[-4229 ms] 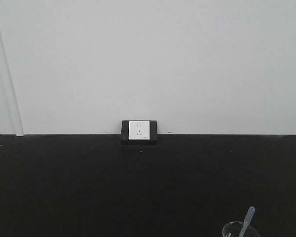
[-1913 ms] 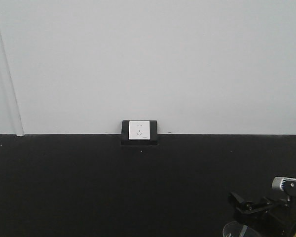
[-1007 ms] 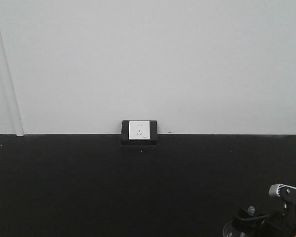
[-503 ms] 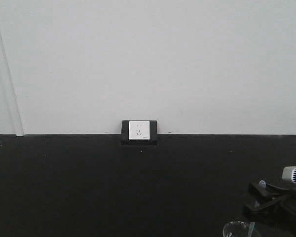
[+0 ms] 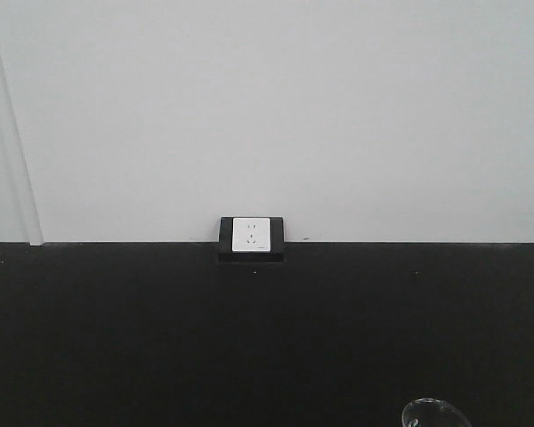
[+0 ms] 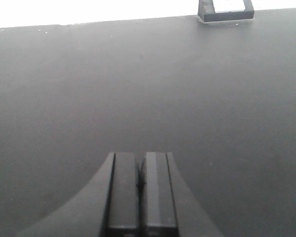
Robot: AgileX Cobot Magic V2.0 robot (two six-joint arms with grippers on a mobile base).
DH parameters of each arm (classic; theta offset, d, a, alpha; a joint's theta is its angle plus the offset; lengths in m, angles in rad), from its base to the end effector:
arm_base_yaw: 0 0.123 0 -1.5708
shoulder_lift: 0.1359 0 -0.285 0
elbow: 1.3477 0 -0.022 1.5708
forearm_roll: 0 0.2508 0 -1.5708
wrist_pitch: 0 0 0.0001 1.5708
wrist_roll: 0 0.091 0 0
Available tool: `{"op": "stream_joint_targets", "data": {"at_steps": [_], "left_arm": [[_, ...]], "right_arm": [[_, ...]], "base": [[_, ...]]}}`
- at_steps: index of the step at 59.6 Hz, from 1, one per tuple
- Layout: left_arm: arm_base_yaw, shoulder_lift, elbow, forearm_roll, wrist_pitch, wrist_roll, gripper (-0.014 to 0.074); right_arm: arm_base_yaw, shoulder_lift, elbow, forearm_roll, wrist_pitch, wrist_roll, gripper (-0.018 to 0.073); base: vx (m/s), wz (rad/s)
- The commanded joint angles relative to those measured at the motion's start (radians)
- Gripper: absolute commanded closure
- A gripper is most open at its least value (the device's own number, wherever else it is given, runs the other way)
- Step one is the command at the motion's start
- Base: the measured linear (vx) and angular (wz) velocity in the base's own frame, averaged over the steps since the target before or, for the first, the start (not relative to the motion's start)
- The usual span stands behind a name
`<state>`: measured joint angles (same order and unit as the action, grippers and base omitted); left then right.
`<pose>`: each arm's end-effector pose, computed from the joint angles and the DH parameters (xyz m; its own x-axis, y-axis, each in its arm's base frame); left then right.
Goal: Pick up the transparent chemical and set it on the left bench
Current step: 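Hold the pipette in the right gripper and pull it clear of the beaker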
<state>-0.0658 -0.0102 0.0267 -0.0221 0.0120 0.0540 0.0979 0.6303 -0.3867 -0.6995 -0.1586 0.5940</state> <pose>0.0566 -0.0038 0.2036 0.0606 0.0280 -0.9978 0.0641 0.9974 0.0319 0.1347 0.0225 0.3001 -0.0146 -0.1005 -0.9948 -0.2008 0.9750 -0.0956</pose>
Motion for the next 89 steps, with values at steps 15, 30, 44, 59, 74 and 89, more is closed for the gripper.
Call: {"op": "stream_joint_targets", "data": {"at_steps": [15,30,44,59,74,89], "left_arm": [[-0.002,-0.019,0.016,-0.001,-0.078,-0.008,0.0600],[-0.002,-0.019,0.016,-0.001,-0.078,-0.008,0.0600],[-0.002,-0.019,0.016,-0.001,-0.078,-0.008,0.0600],[-0.002,-0.019,0.016,-0.001,-0.078,-0.008,0.0600],[-0.002,-0.019,0.016,-0.001,-0.078,-0.008,0.0600],[-0.002,-0.019,0.016,-0.001,-0.078,-0.008,0.0600]], "right_arm": [[0.004,-0.273,0.053,-0.011,0.044,0.035,0.0564],[0.004,-0.317,0.053,-0.010,0.127,0.036,0.0564],[0.004,-0.316,0.053,-0.010,0.132,0.036,0.0564],[0.004,-0.316,0.053,-0.010,0.132,0.036,0.0564],[0.004,-0.316,0.053,-0.010,0.133,0.036,0.0564],[0.004,-0.316,0.053,-0.010,0.133,0.036,0.0564]], "base": [[0.00,0.00],[0.00,0.00],[0.00,0.00],[0.00,0.00],[-0.01,0.01],[-0.09,-0.02]]}}
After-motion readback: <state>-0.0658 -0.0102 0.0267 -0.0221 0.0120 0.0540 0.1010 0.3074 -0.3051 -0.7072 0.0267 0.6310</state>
